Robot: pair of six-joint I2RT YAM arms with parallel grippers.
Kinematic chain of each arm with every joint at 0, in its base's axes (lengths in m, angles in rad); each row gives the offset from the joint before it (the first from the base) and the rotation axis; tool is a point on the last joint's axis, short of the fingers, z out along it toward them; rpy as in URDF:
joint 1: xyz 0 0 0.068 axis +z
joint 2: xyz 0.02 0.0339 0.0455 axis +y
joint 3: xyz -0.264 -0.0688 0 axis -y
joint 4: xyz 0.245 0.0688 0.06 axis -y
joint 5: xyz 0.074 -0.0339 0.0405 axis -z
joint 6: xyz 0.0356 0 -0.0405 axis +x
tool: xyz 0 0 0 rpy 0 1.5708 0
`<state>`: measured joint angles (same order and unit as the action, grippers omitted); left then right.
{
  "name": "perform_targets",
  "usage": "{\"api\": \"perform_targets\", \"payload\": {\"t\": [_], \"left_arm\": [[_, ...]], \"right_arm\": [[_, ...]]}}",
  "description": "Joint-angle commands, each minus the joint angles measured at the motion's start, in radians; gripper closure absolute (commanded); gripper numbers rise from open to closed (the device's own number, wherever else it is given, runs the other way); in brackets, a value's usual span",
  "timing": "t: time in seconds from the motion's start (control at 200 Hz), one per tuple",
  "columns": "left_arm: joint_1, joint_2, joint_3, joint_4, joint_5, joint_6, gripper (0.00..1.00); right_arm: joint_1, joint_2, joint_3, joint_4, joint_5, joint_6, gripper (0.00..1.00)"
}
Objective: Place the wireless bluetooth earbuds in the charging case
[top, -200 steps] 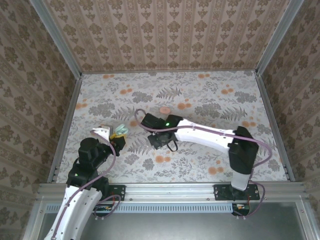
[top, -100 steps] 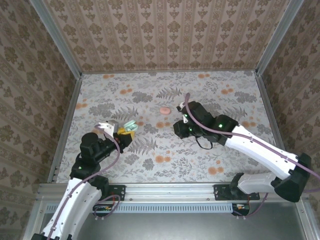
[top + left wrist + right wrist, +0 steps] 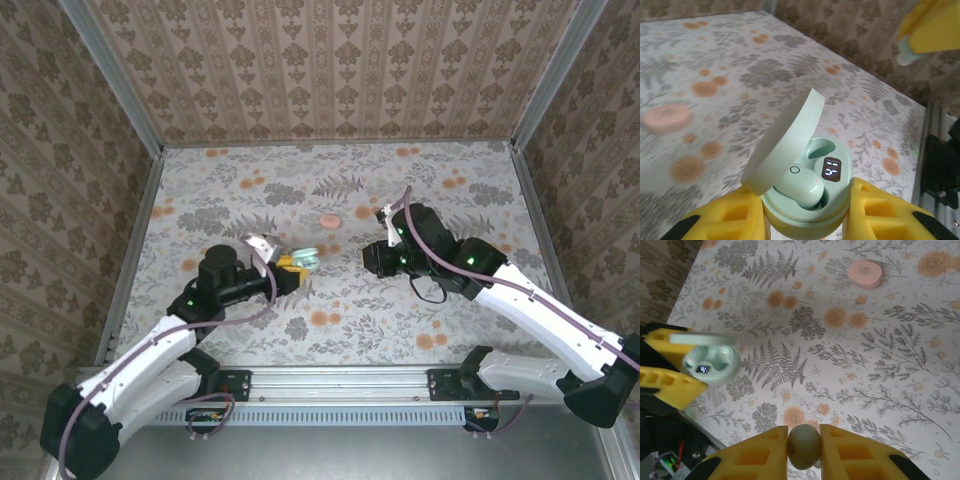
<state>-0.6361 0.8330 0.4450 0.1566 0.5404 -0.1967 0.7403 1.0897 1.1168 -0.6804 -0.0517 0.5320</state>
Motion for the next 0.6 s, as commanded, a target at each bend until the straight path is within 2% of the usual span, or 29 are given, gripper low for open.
{"api": "perform_targets", "payload": {"t": [0.0, 0.095, 0.21, 0.375, 0.595], "left_arm": [[-0.049, 0.084, 0.047, 0.161, 0.055, 0.074, 0.88], [-0.075, 0.156, 0.055, 0.257, 0.095, 0.061, 0.89], [-0.116, 0.217, 0.102, 0.262, 0.130, 0.088, 0.90], [-0.170, 0.251, 0.147, 0.227, 0.140, 0.157, 0.90], [-0.178, 0.252, 0.143, 0.253, 0.134, 0.154, 0.91]], "right_arm": [[-0.010, -0.024, -0.021, 0.055, -0.104, 0.019, 0.80], [-0.007, -0.006, -0.023, 0.102, -0.221, 0.025, 0.81], [-0.003, 0.023, -0.022, 0.124, -0.317, 0.007, 0.82], [0.005, 0.039, 0.008, 0.110, -0.339, -0.043, 0.84], [0.008, 0.030, 0.032, 0.075, -0.347, -0.121, 0.84]]}}
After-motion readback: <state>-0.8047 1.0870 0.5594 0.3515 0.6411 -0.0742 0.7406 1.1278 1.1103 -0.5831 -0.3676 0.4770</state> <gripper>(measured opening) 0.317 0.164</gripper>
